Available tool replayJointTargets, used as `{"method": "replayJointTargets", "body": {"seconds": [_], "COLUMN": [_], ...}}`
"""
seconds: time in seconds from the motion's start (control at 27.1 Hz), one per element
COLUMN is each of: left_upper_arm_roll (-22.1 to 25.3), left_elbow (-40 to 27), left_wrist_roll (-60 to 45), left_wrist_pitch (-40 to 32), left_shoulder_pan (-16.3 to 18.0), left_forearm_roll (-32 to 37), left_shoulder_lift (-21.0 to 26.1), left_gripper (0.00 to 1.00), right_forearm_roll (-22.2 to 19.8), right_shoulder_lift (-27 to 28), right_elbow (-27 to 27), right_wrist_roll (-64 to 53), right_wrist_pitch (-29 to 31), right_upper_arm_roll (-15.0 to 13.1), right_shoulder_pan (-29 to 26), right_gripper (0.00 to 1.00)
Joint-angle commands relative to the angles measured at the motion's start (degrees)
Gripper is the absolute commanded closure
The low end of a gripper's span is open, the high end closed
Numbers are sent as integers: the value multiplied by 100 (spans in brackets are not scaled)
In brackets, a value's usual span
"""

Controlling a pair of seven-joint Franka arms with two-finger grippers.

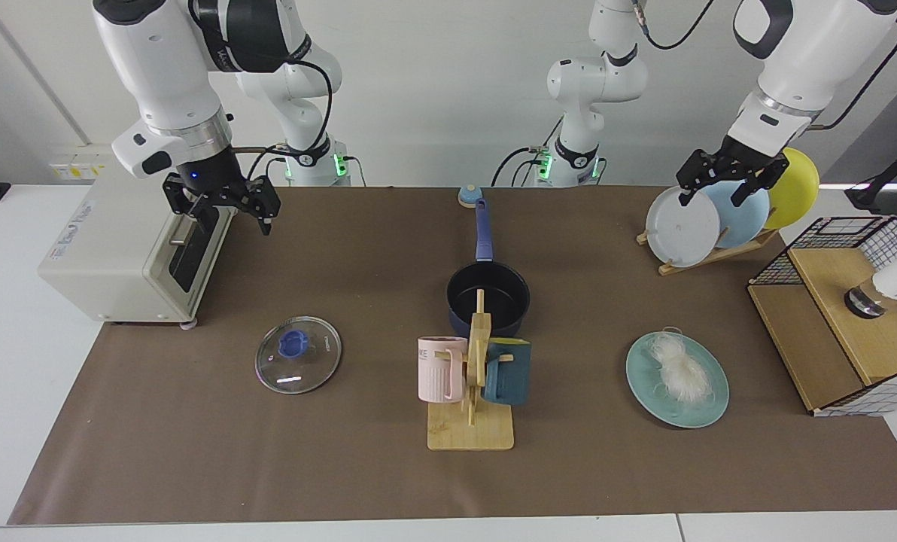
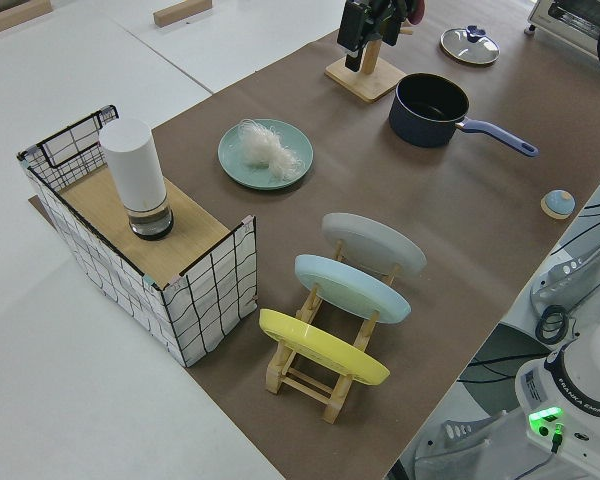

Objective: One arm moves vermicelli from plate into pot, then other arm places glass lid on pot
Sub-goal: 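Move the left gripper toward the vermicelli on the light-blue plate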

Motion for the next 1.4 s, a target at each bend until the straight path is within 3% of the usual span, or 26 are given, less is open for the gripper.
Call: {"method": "replayJointTargets", "body": {"seconds": [0.0,0.88,1.03,1.22,1.36], "left_upper_arm_roll": [8,-18,-27,-36,8], "left_elbow": [-232,-364,-364,-267,-214], "left_wrist_roll": [-58,-137,-128,-146,-111], "left_wrist_pitch": [75,267,916,2471,3272], "left_shoulder_pan": [5,41,41,93,102], "left_forearm_roll": [-75,-31,-31,13,-14], "left_shoulder_lift": [-183,-175,-26,764,1301], "left_gripper": [0,0,0,0,0], "right_forearm_roll": [22,22,22,31,31], "right_shoulder_lift": [-38,-38,-38,-30,-21], "right_elbow": [-83,-83,-83,-83,-57], "right_wrist_roll": [114,114,114,114,114], "right_wrist_pitch": [110,101,110,118,119], "right_upper_arm_roll": [51,51,51,51,51], "right_shoulder_pan": [-60,-60,-60,-60,-60], "right_gripper": [0,0,0,0,0]}}
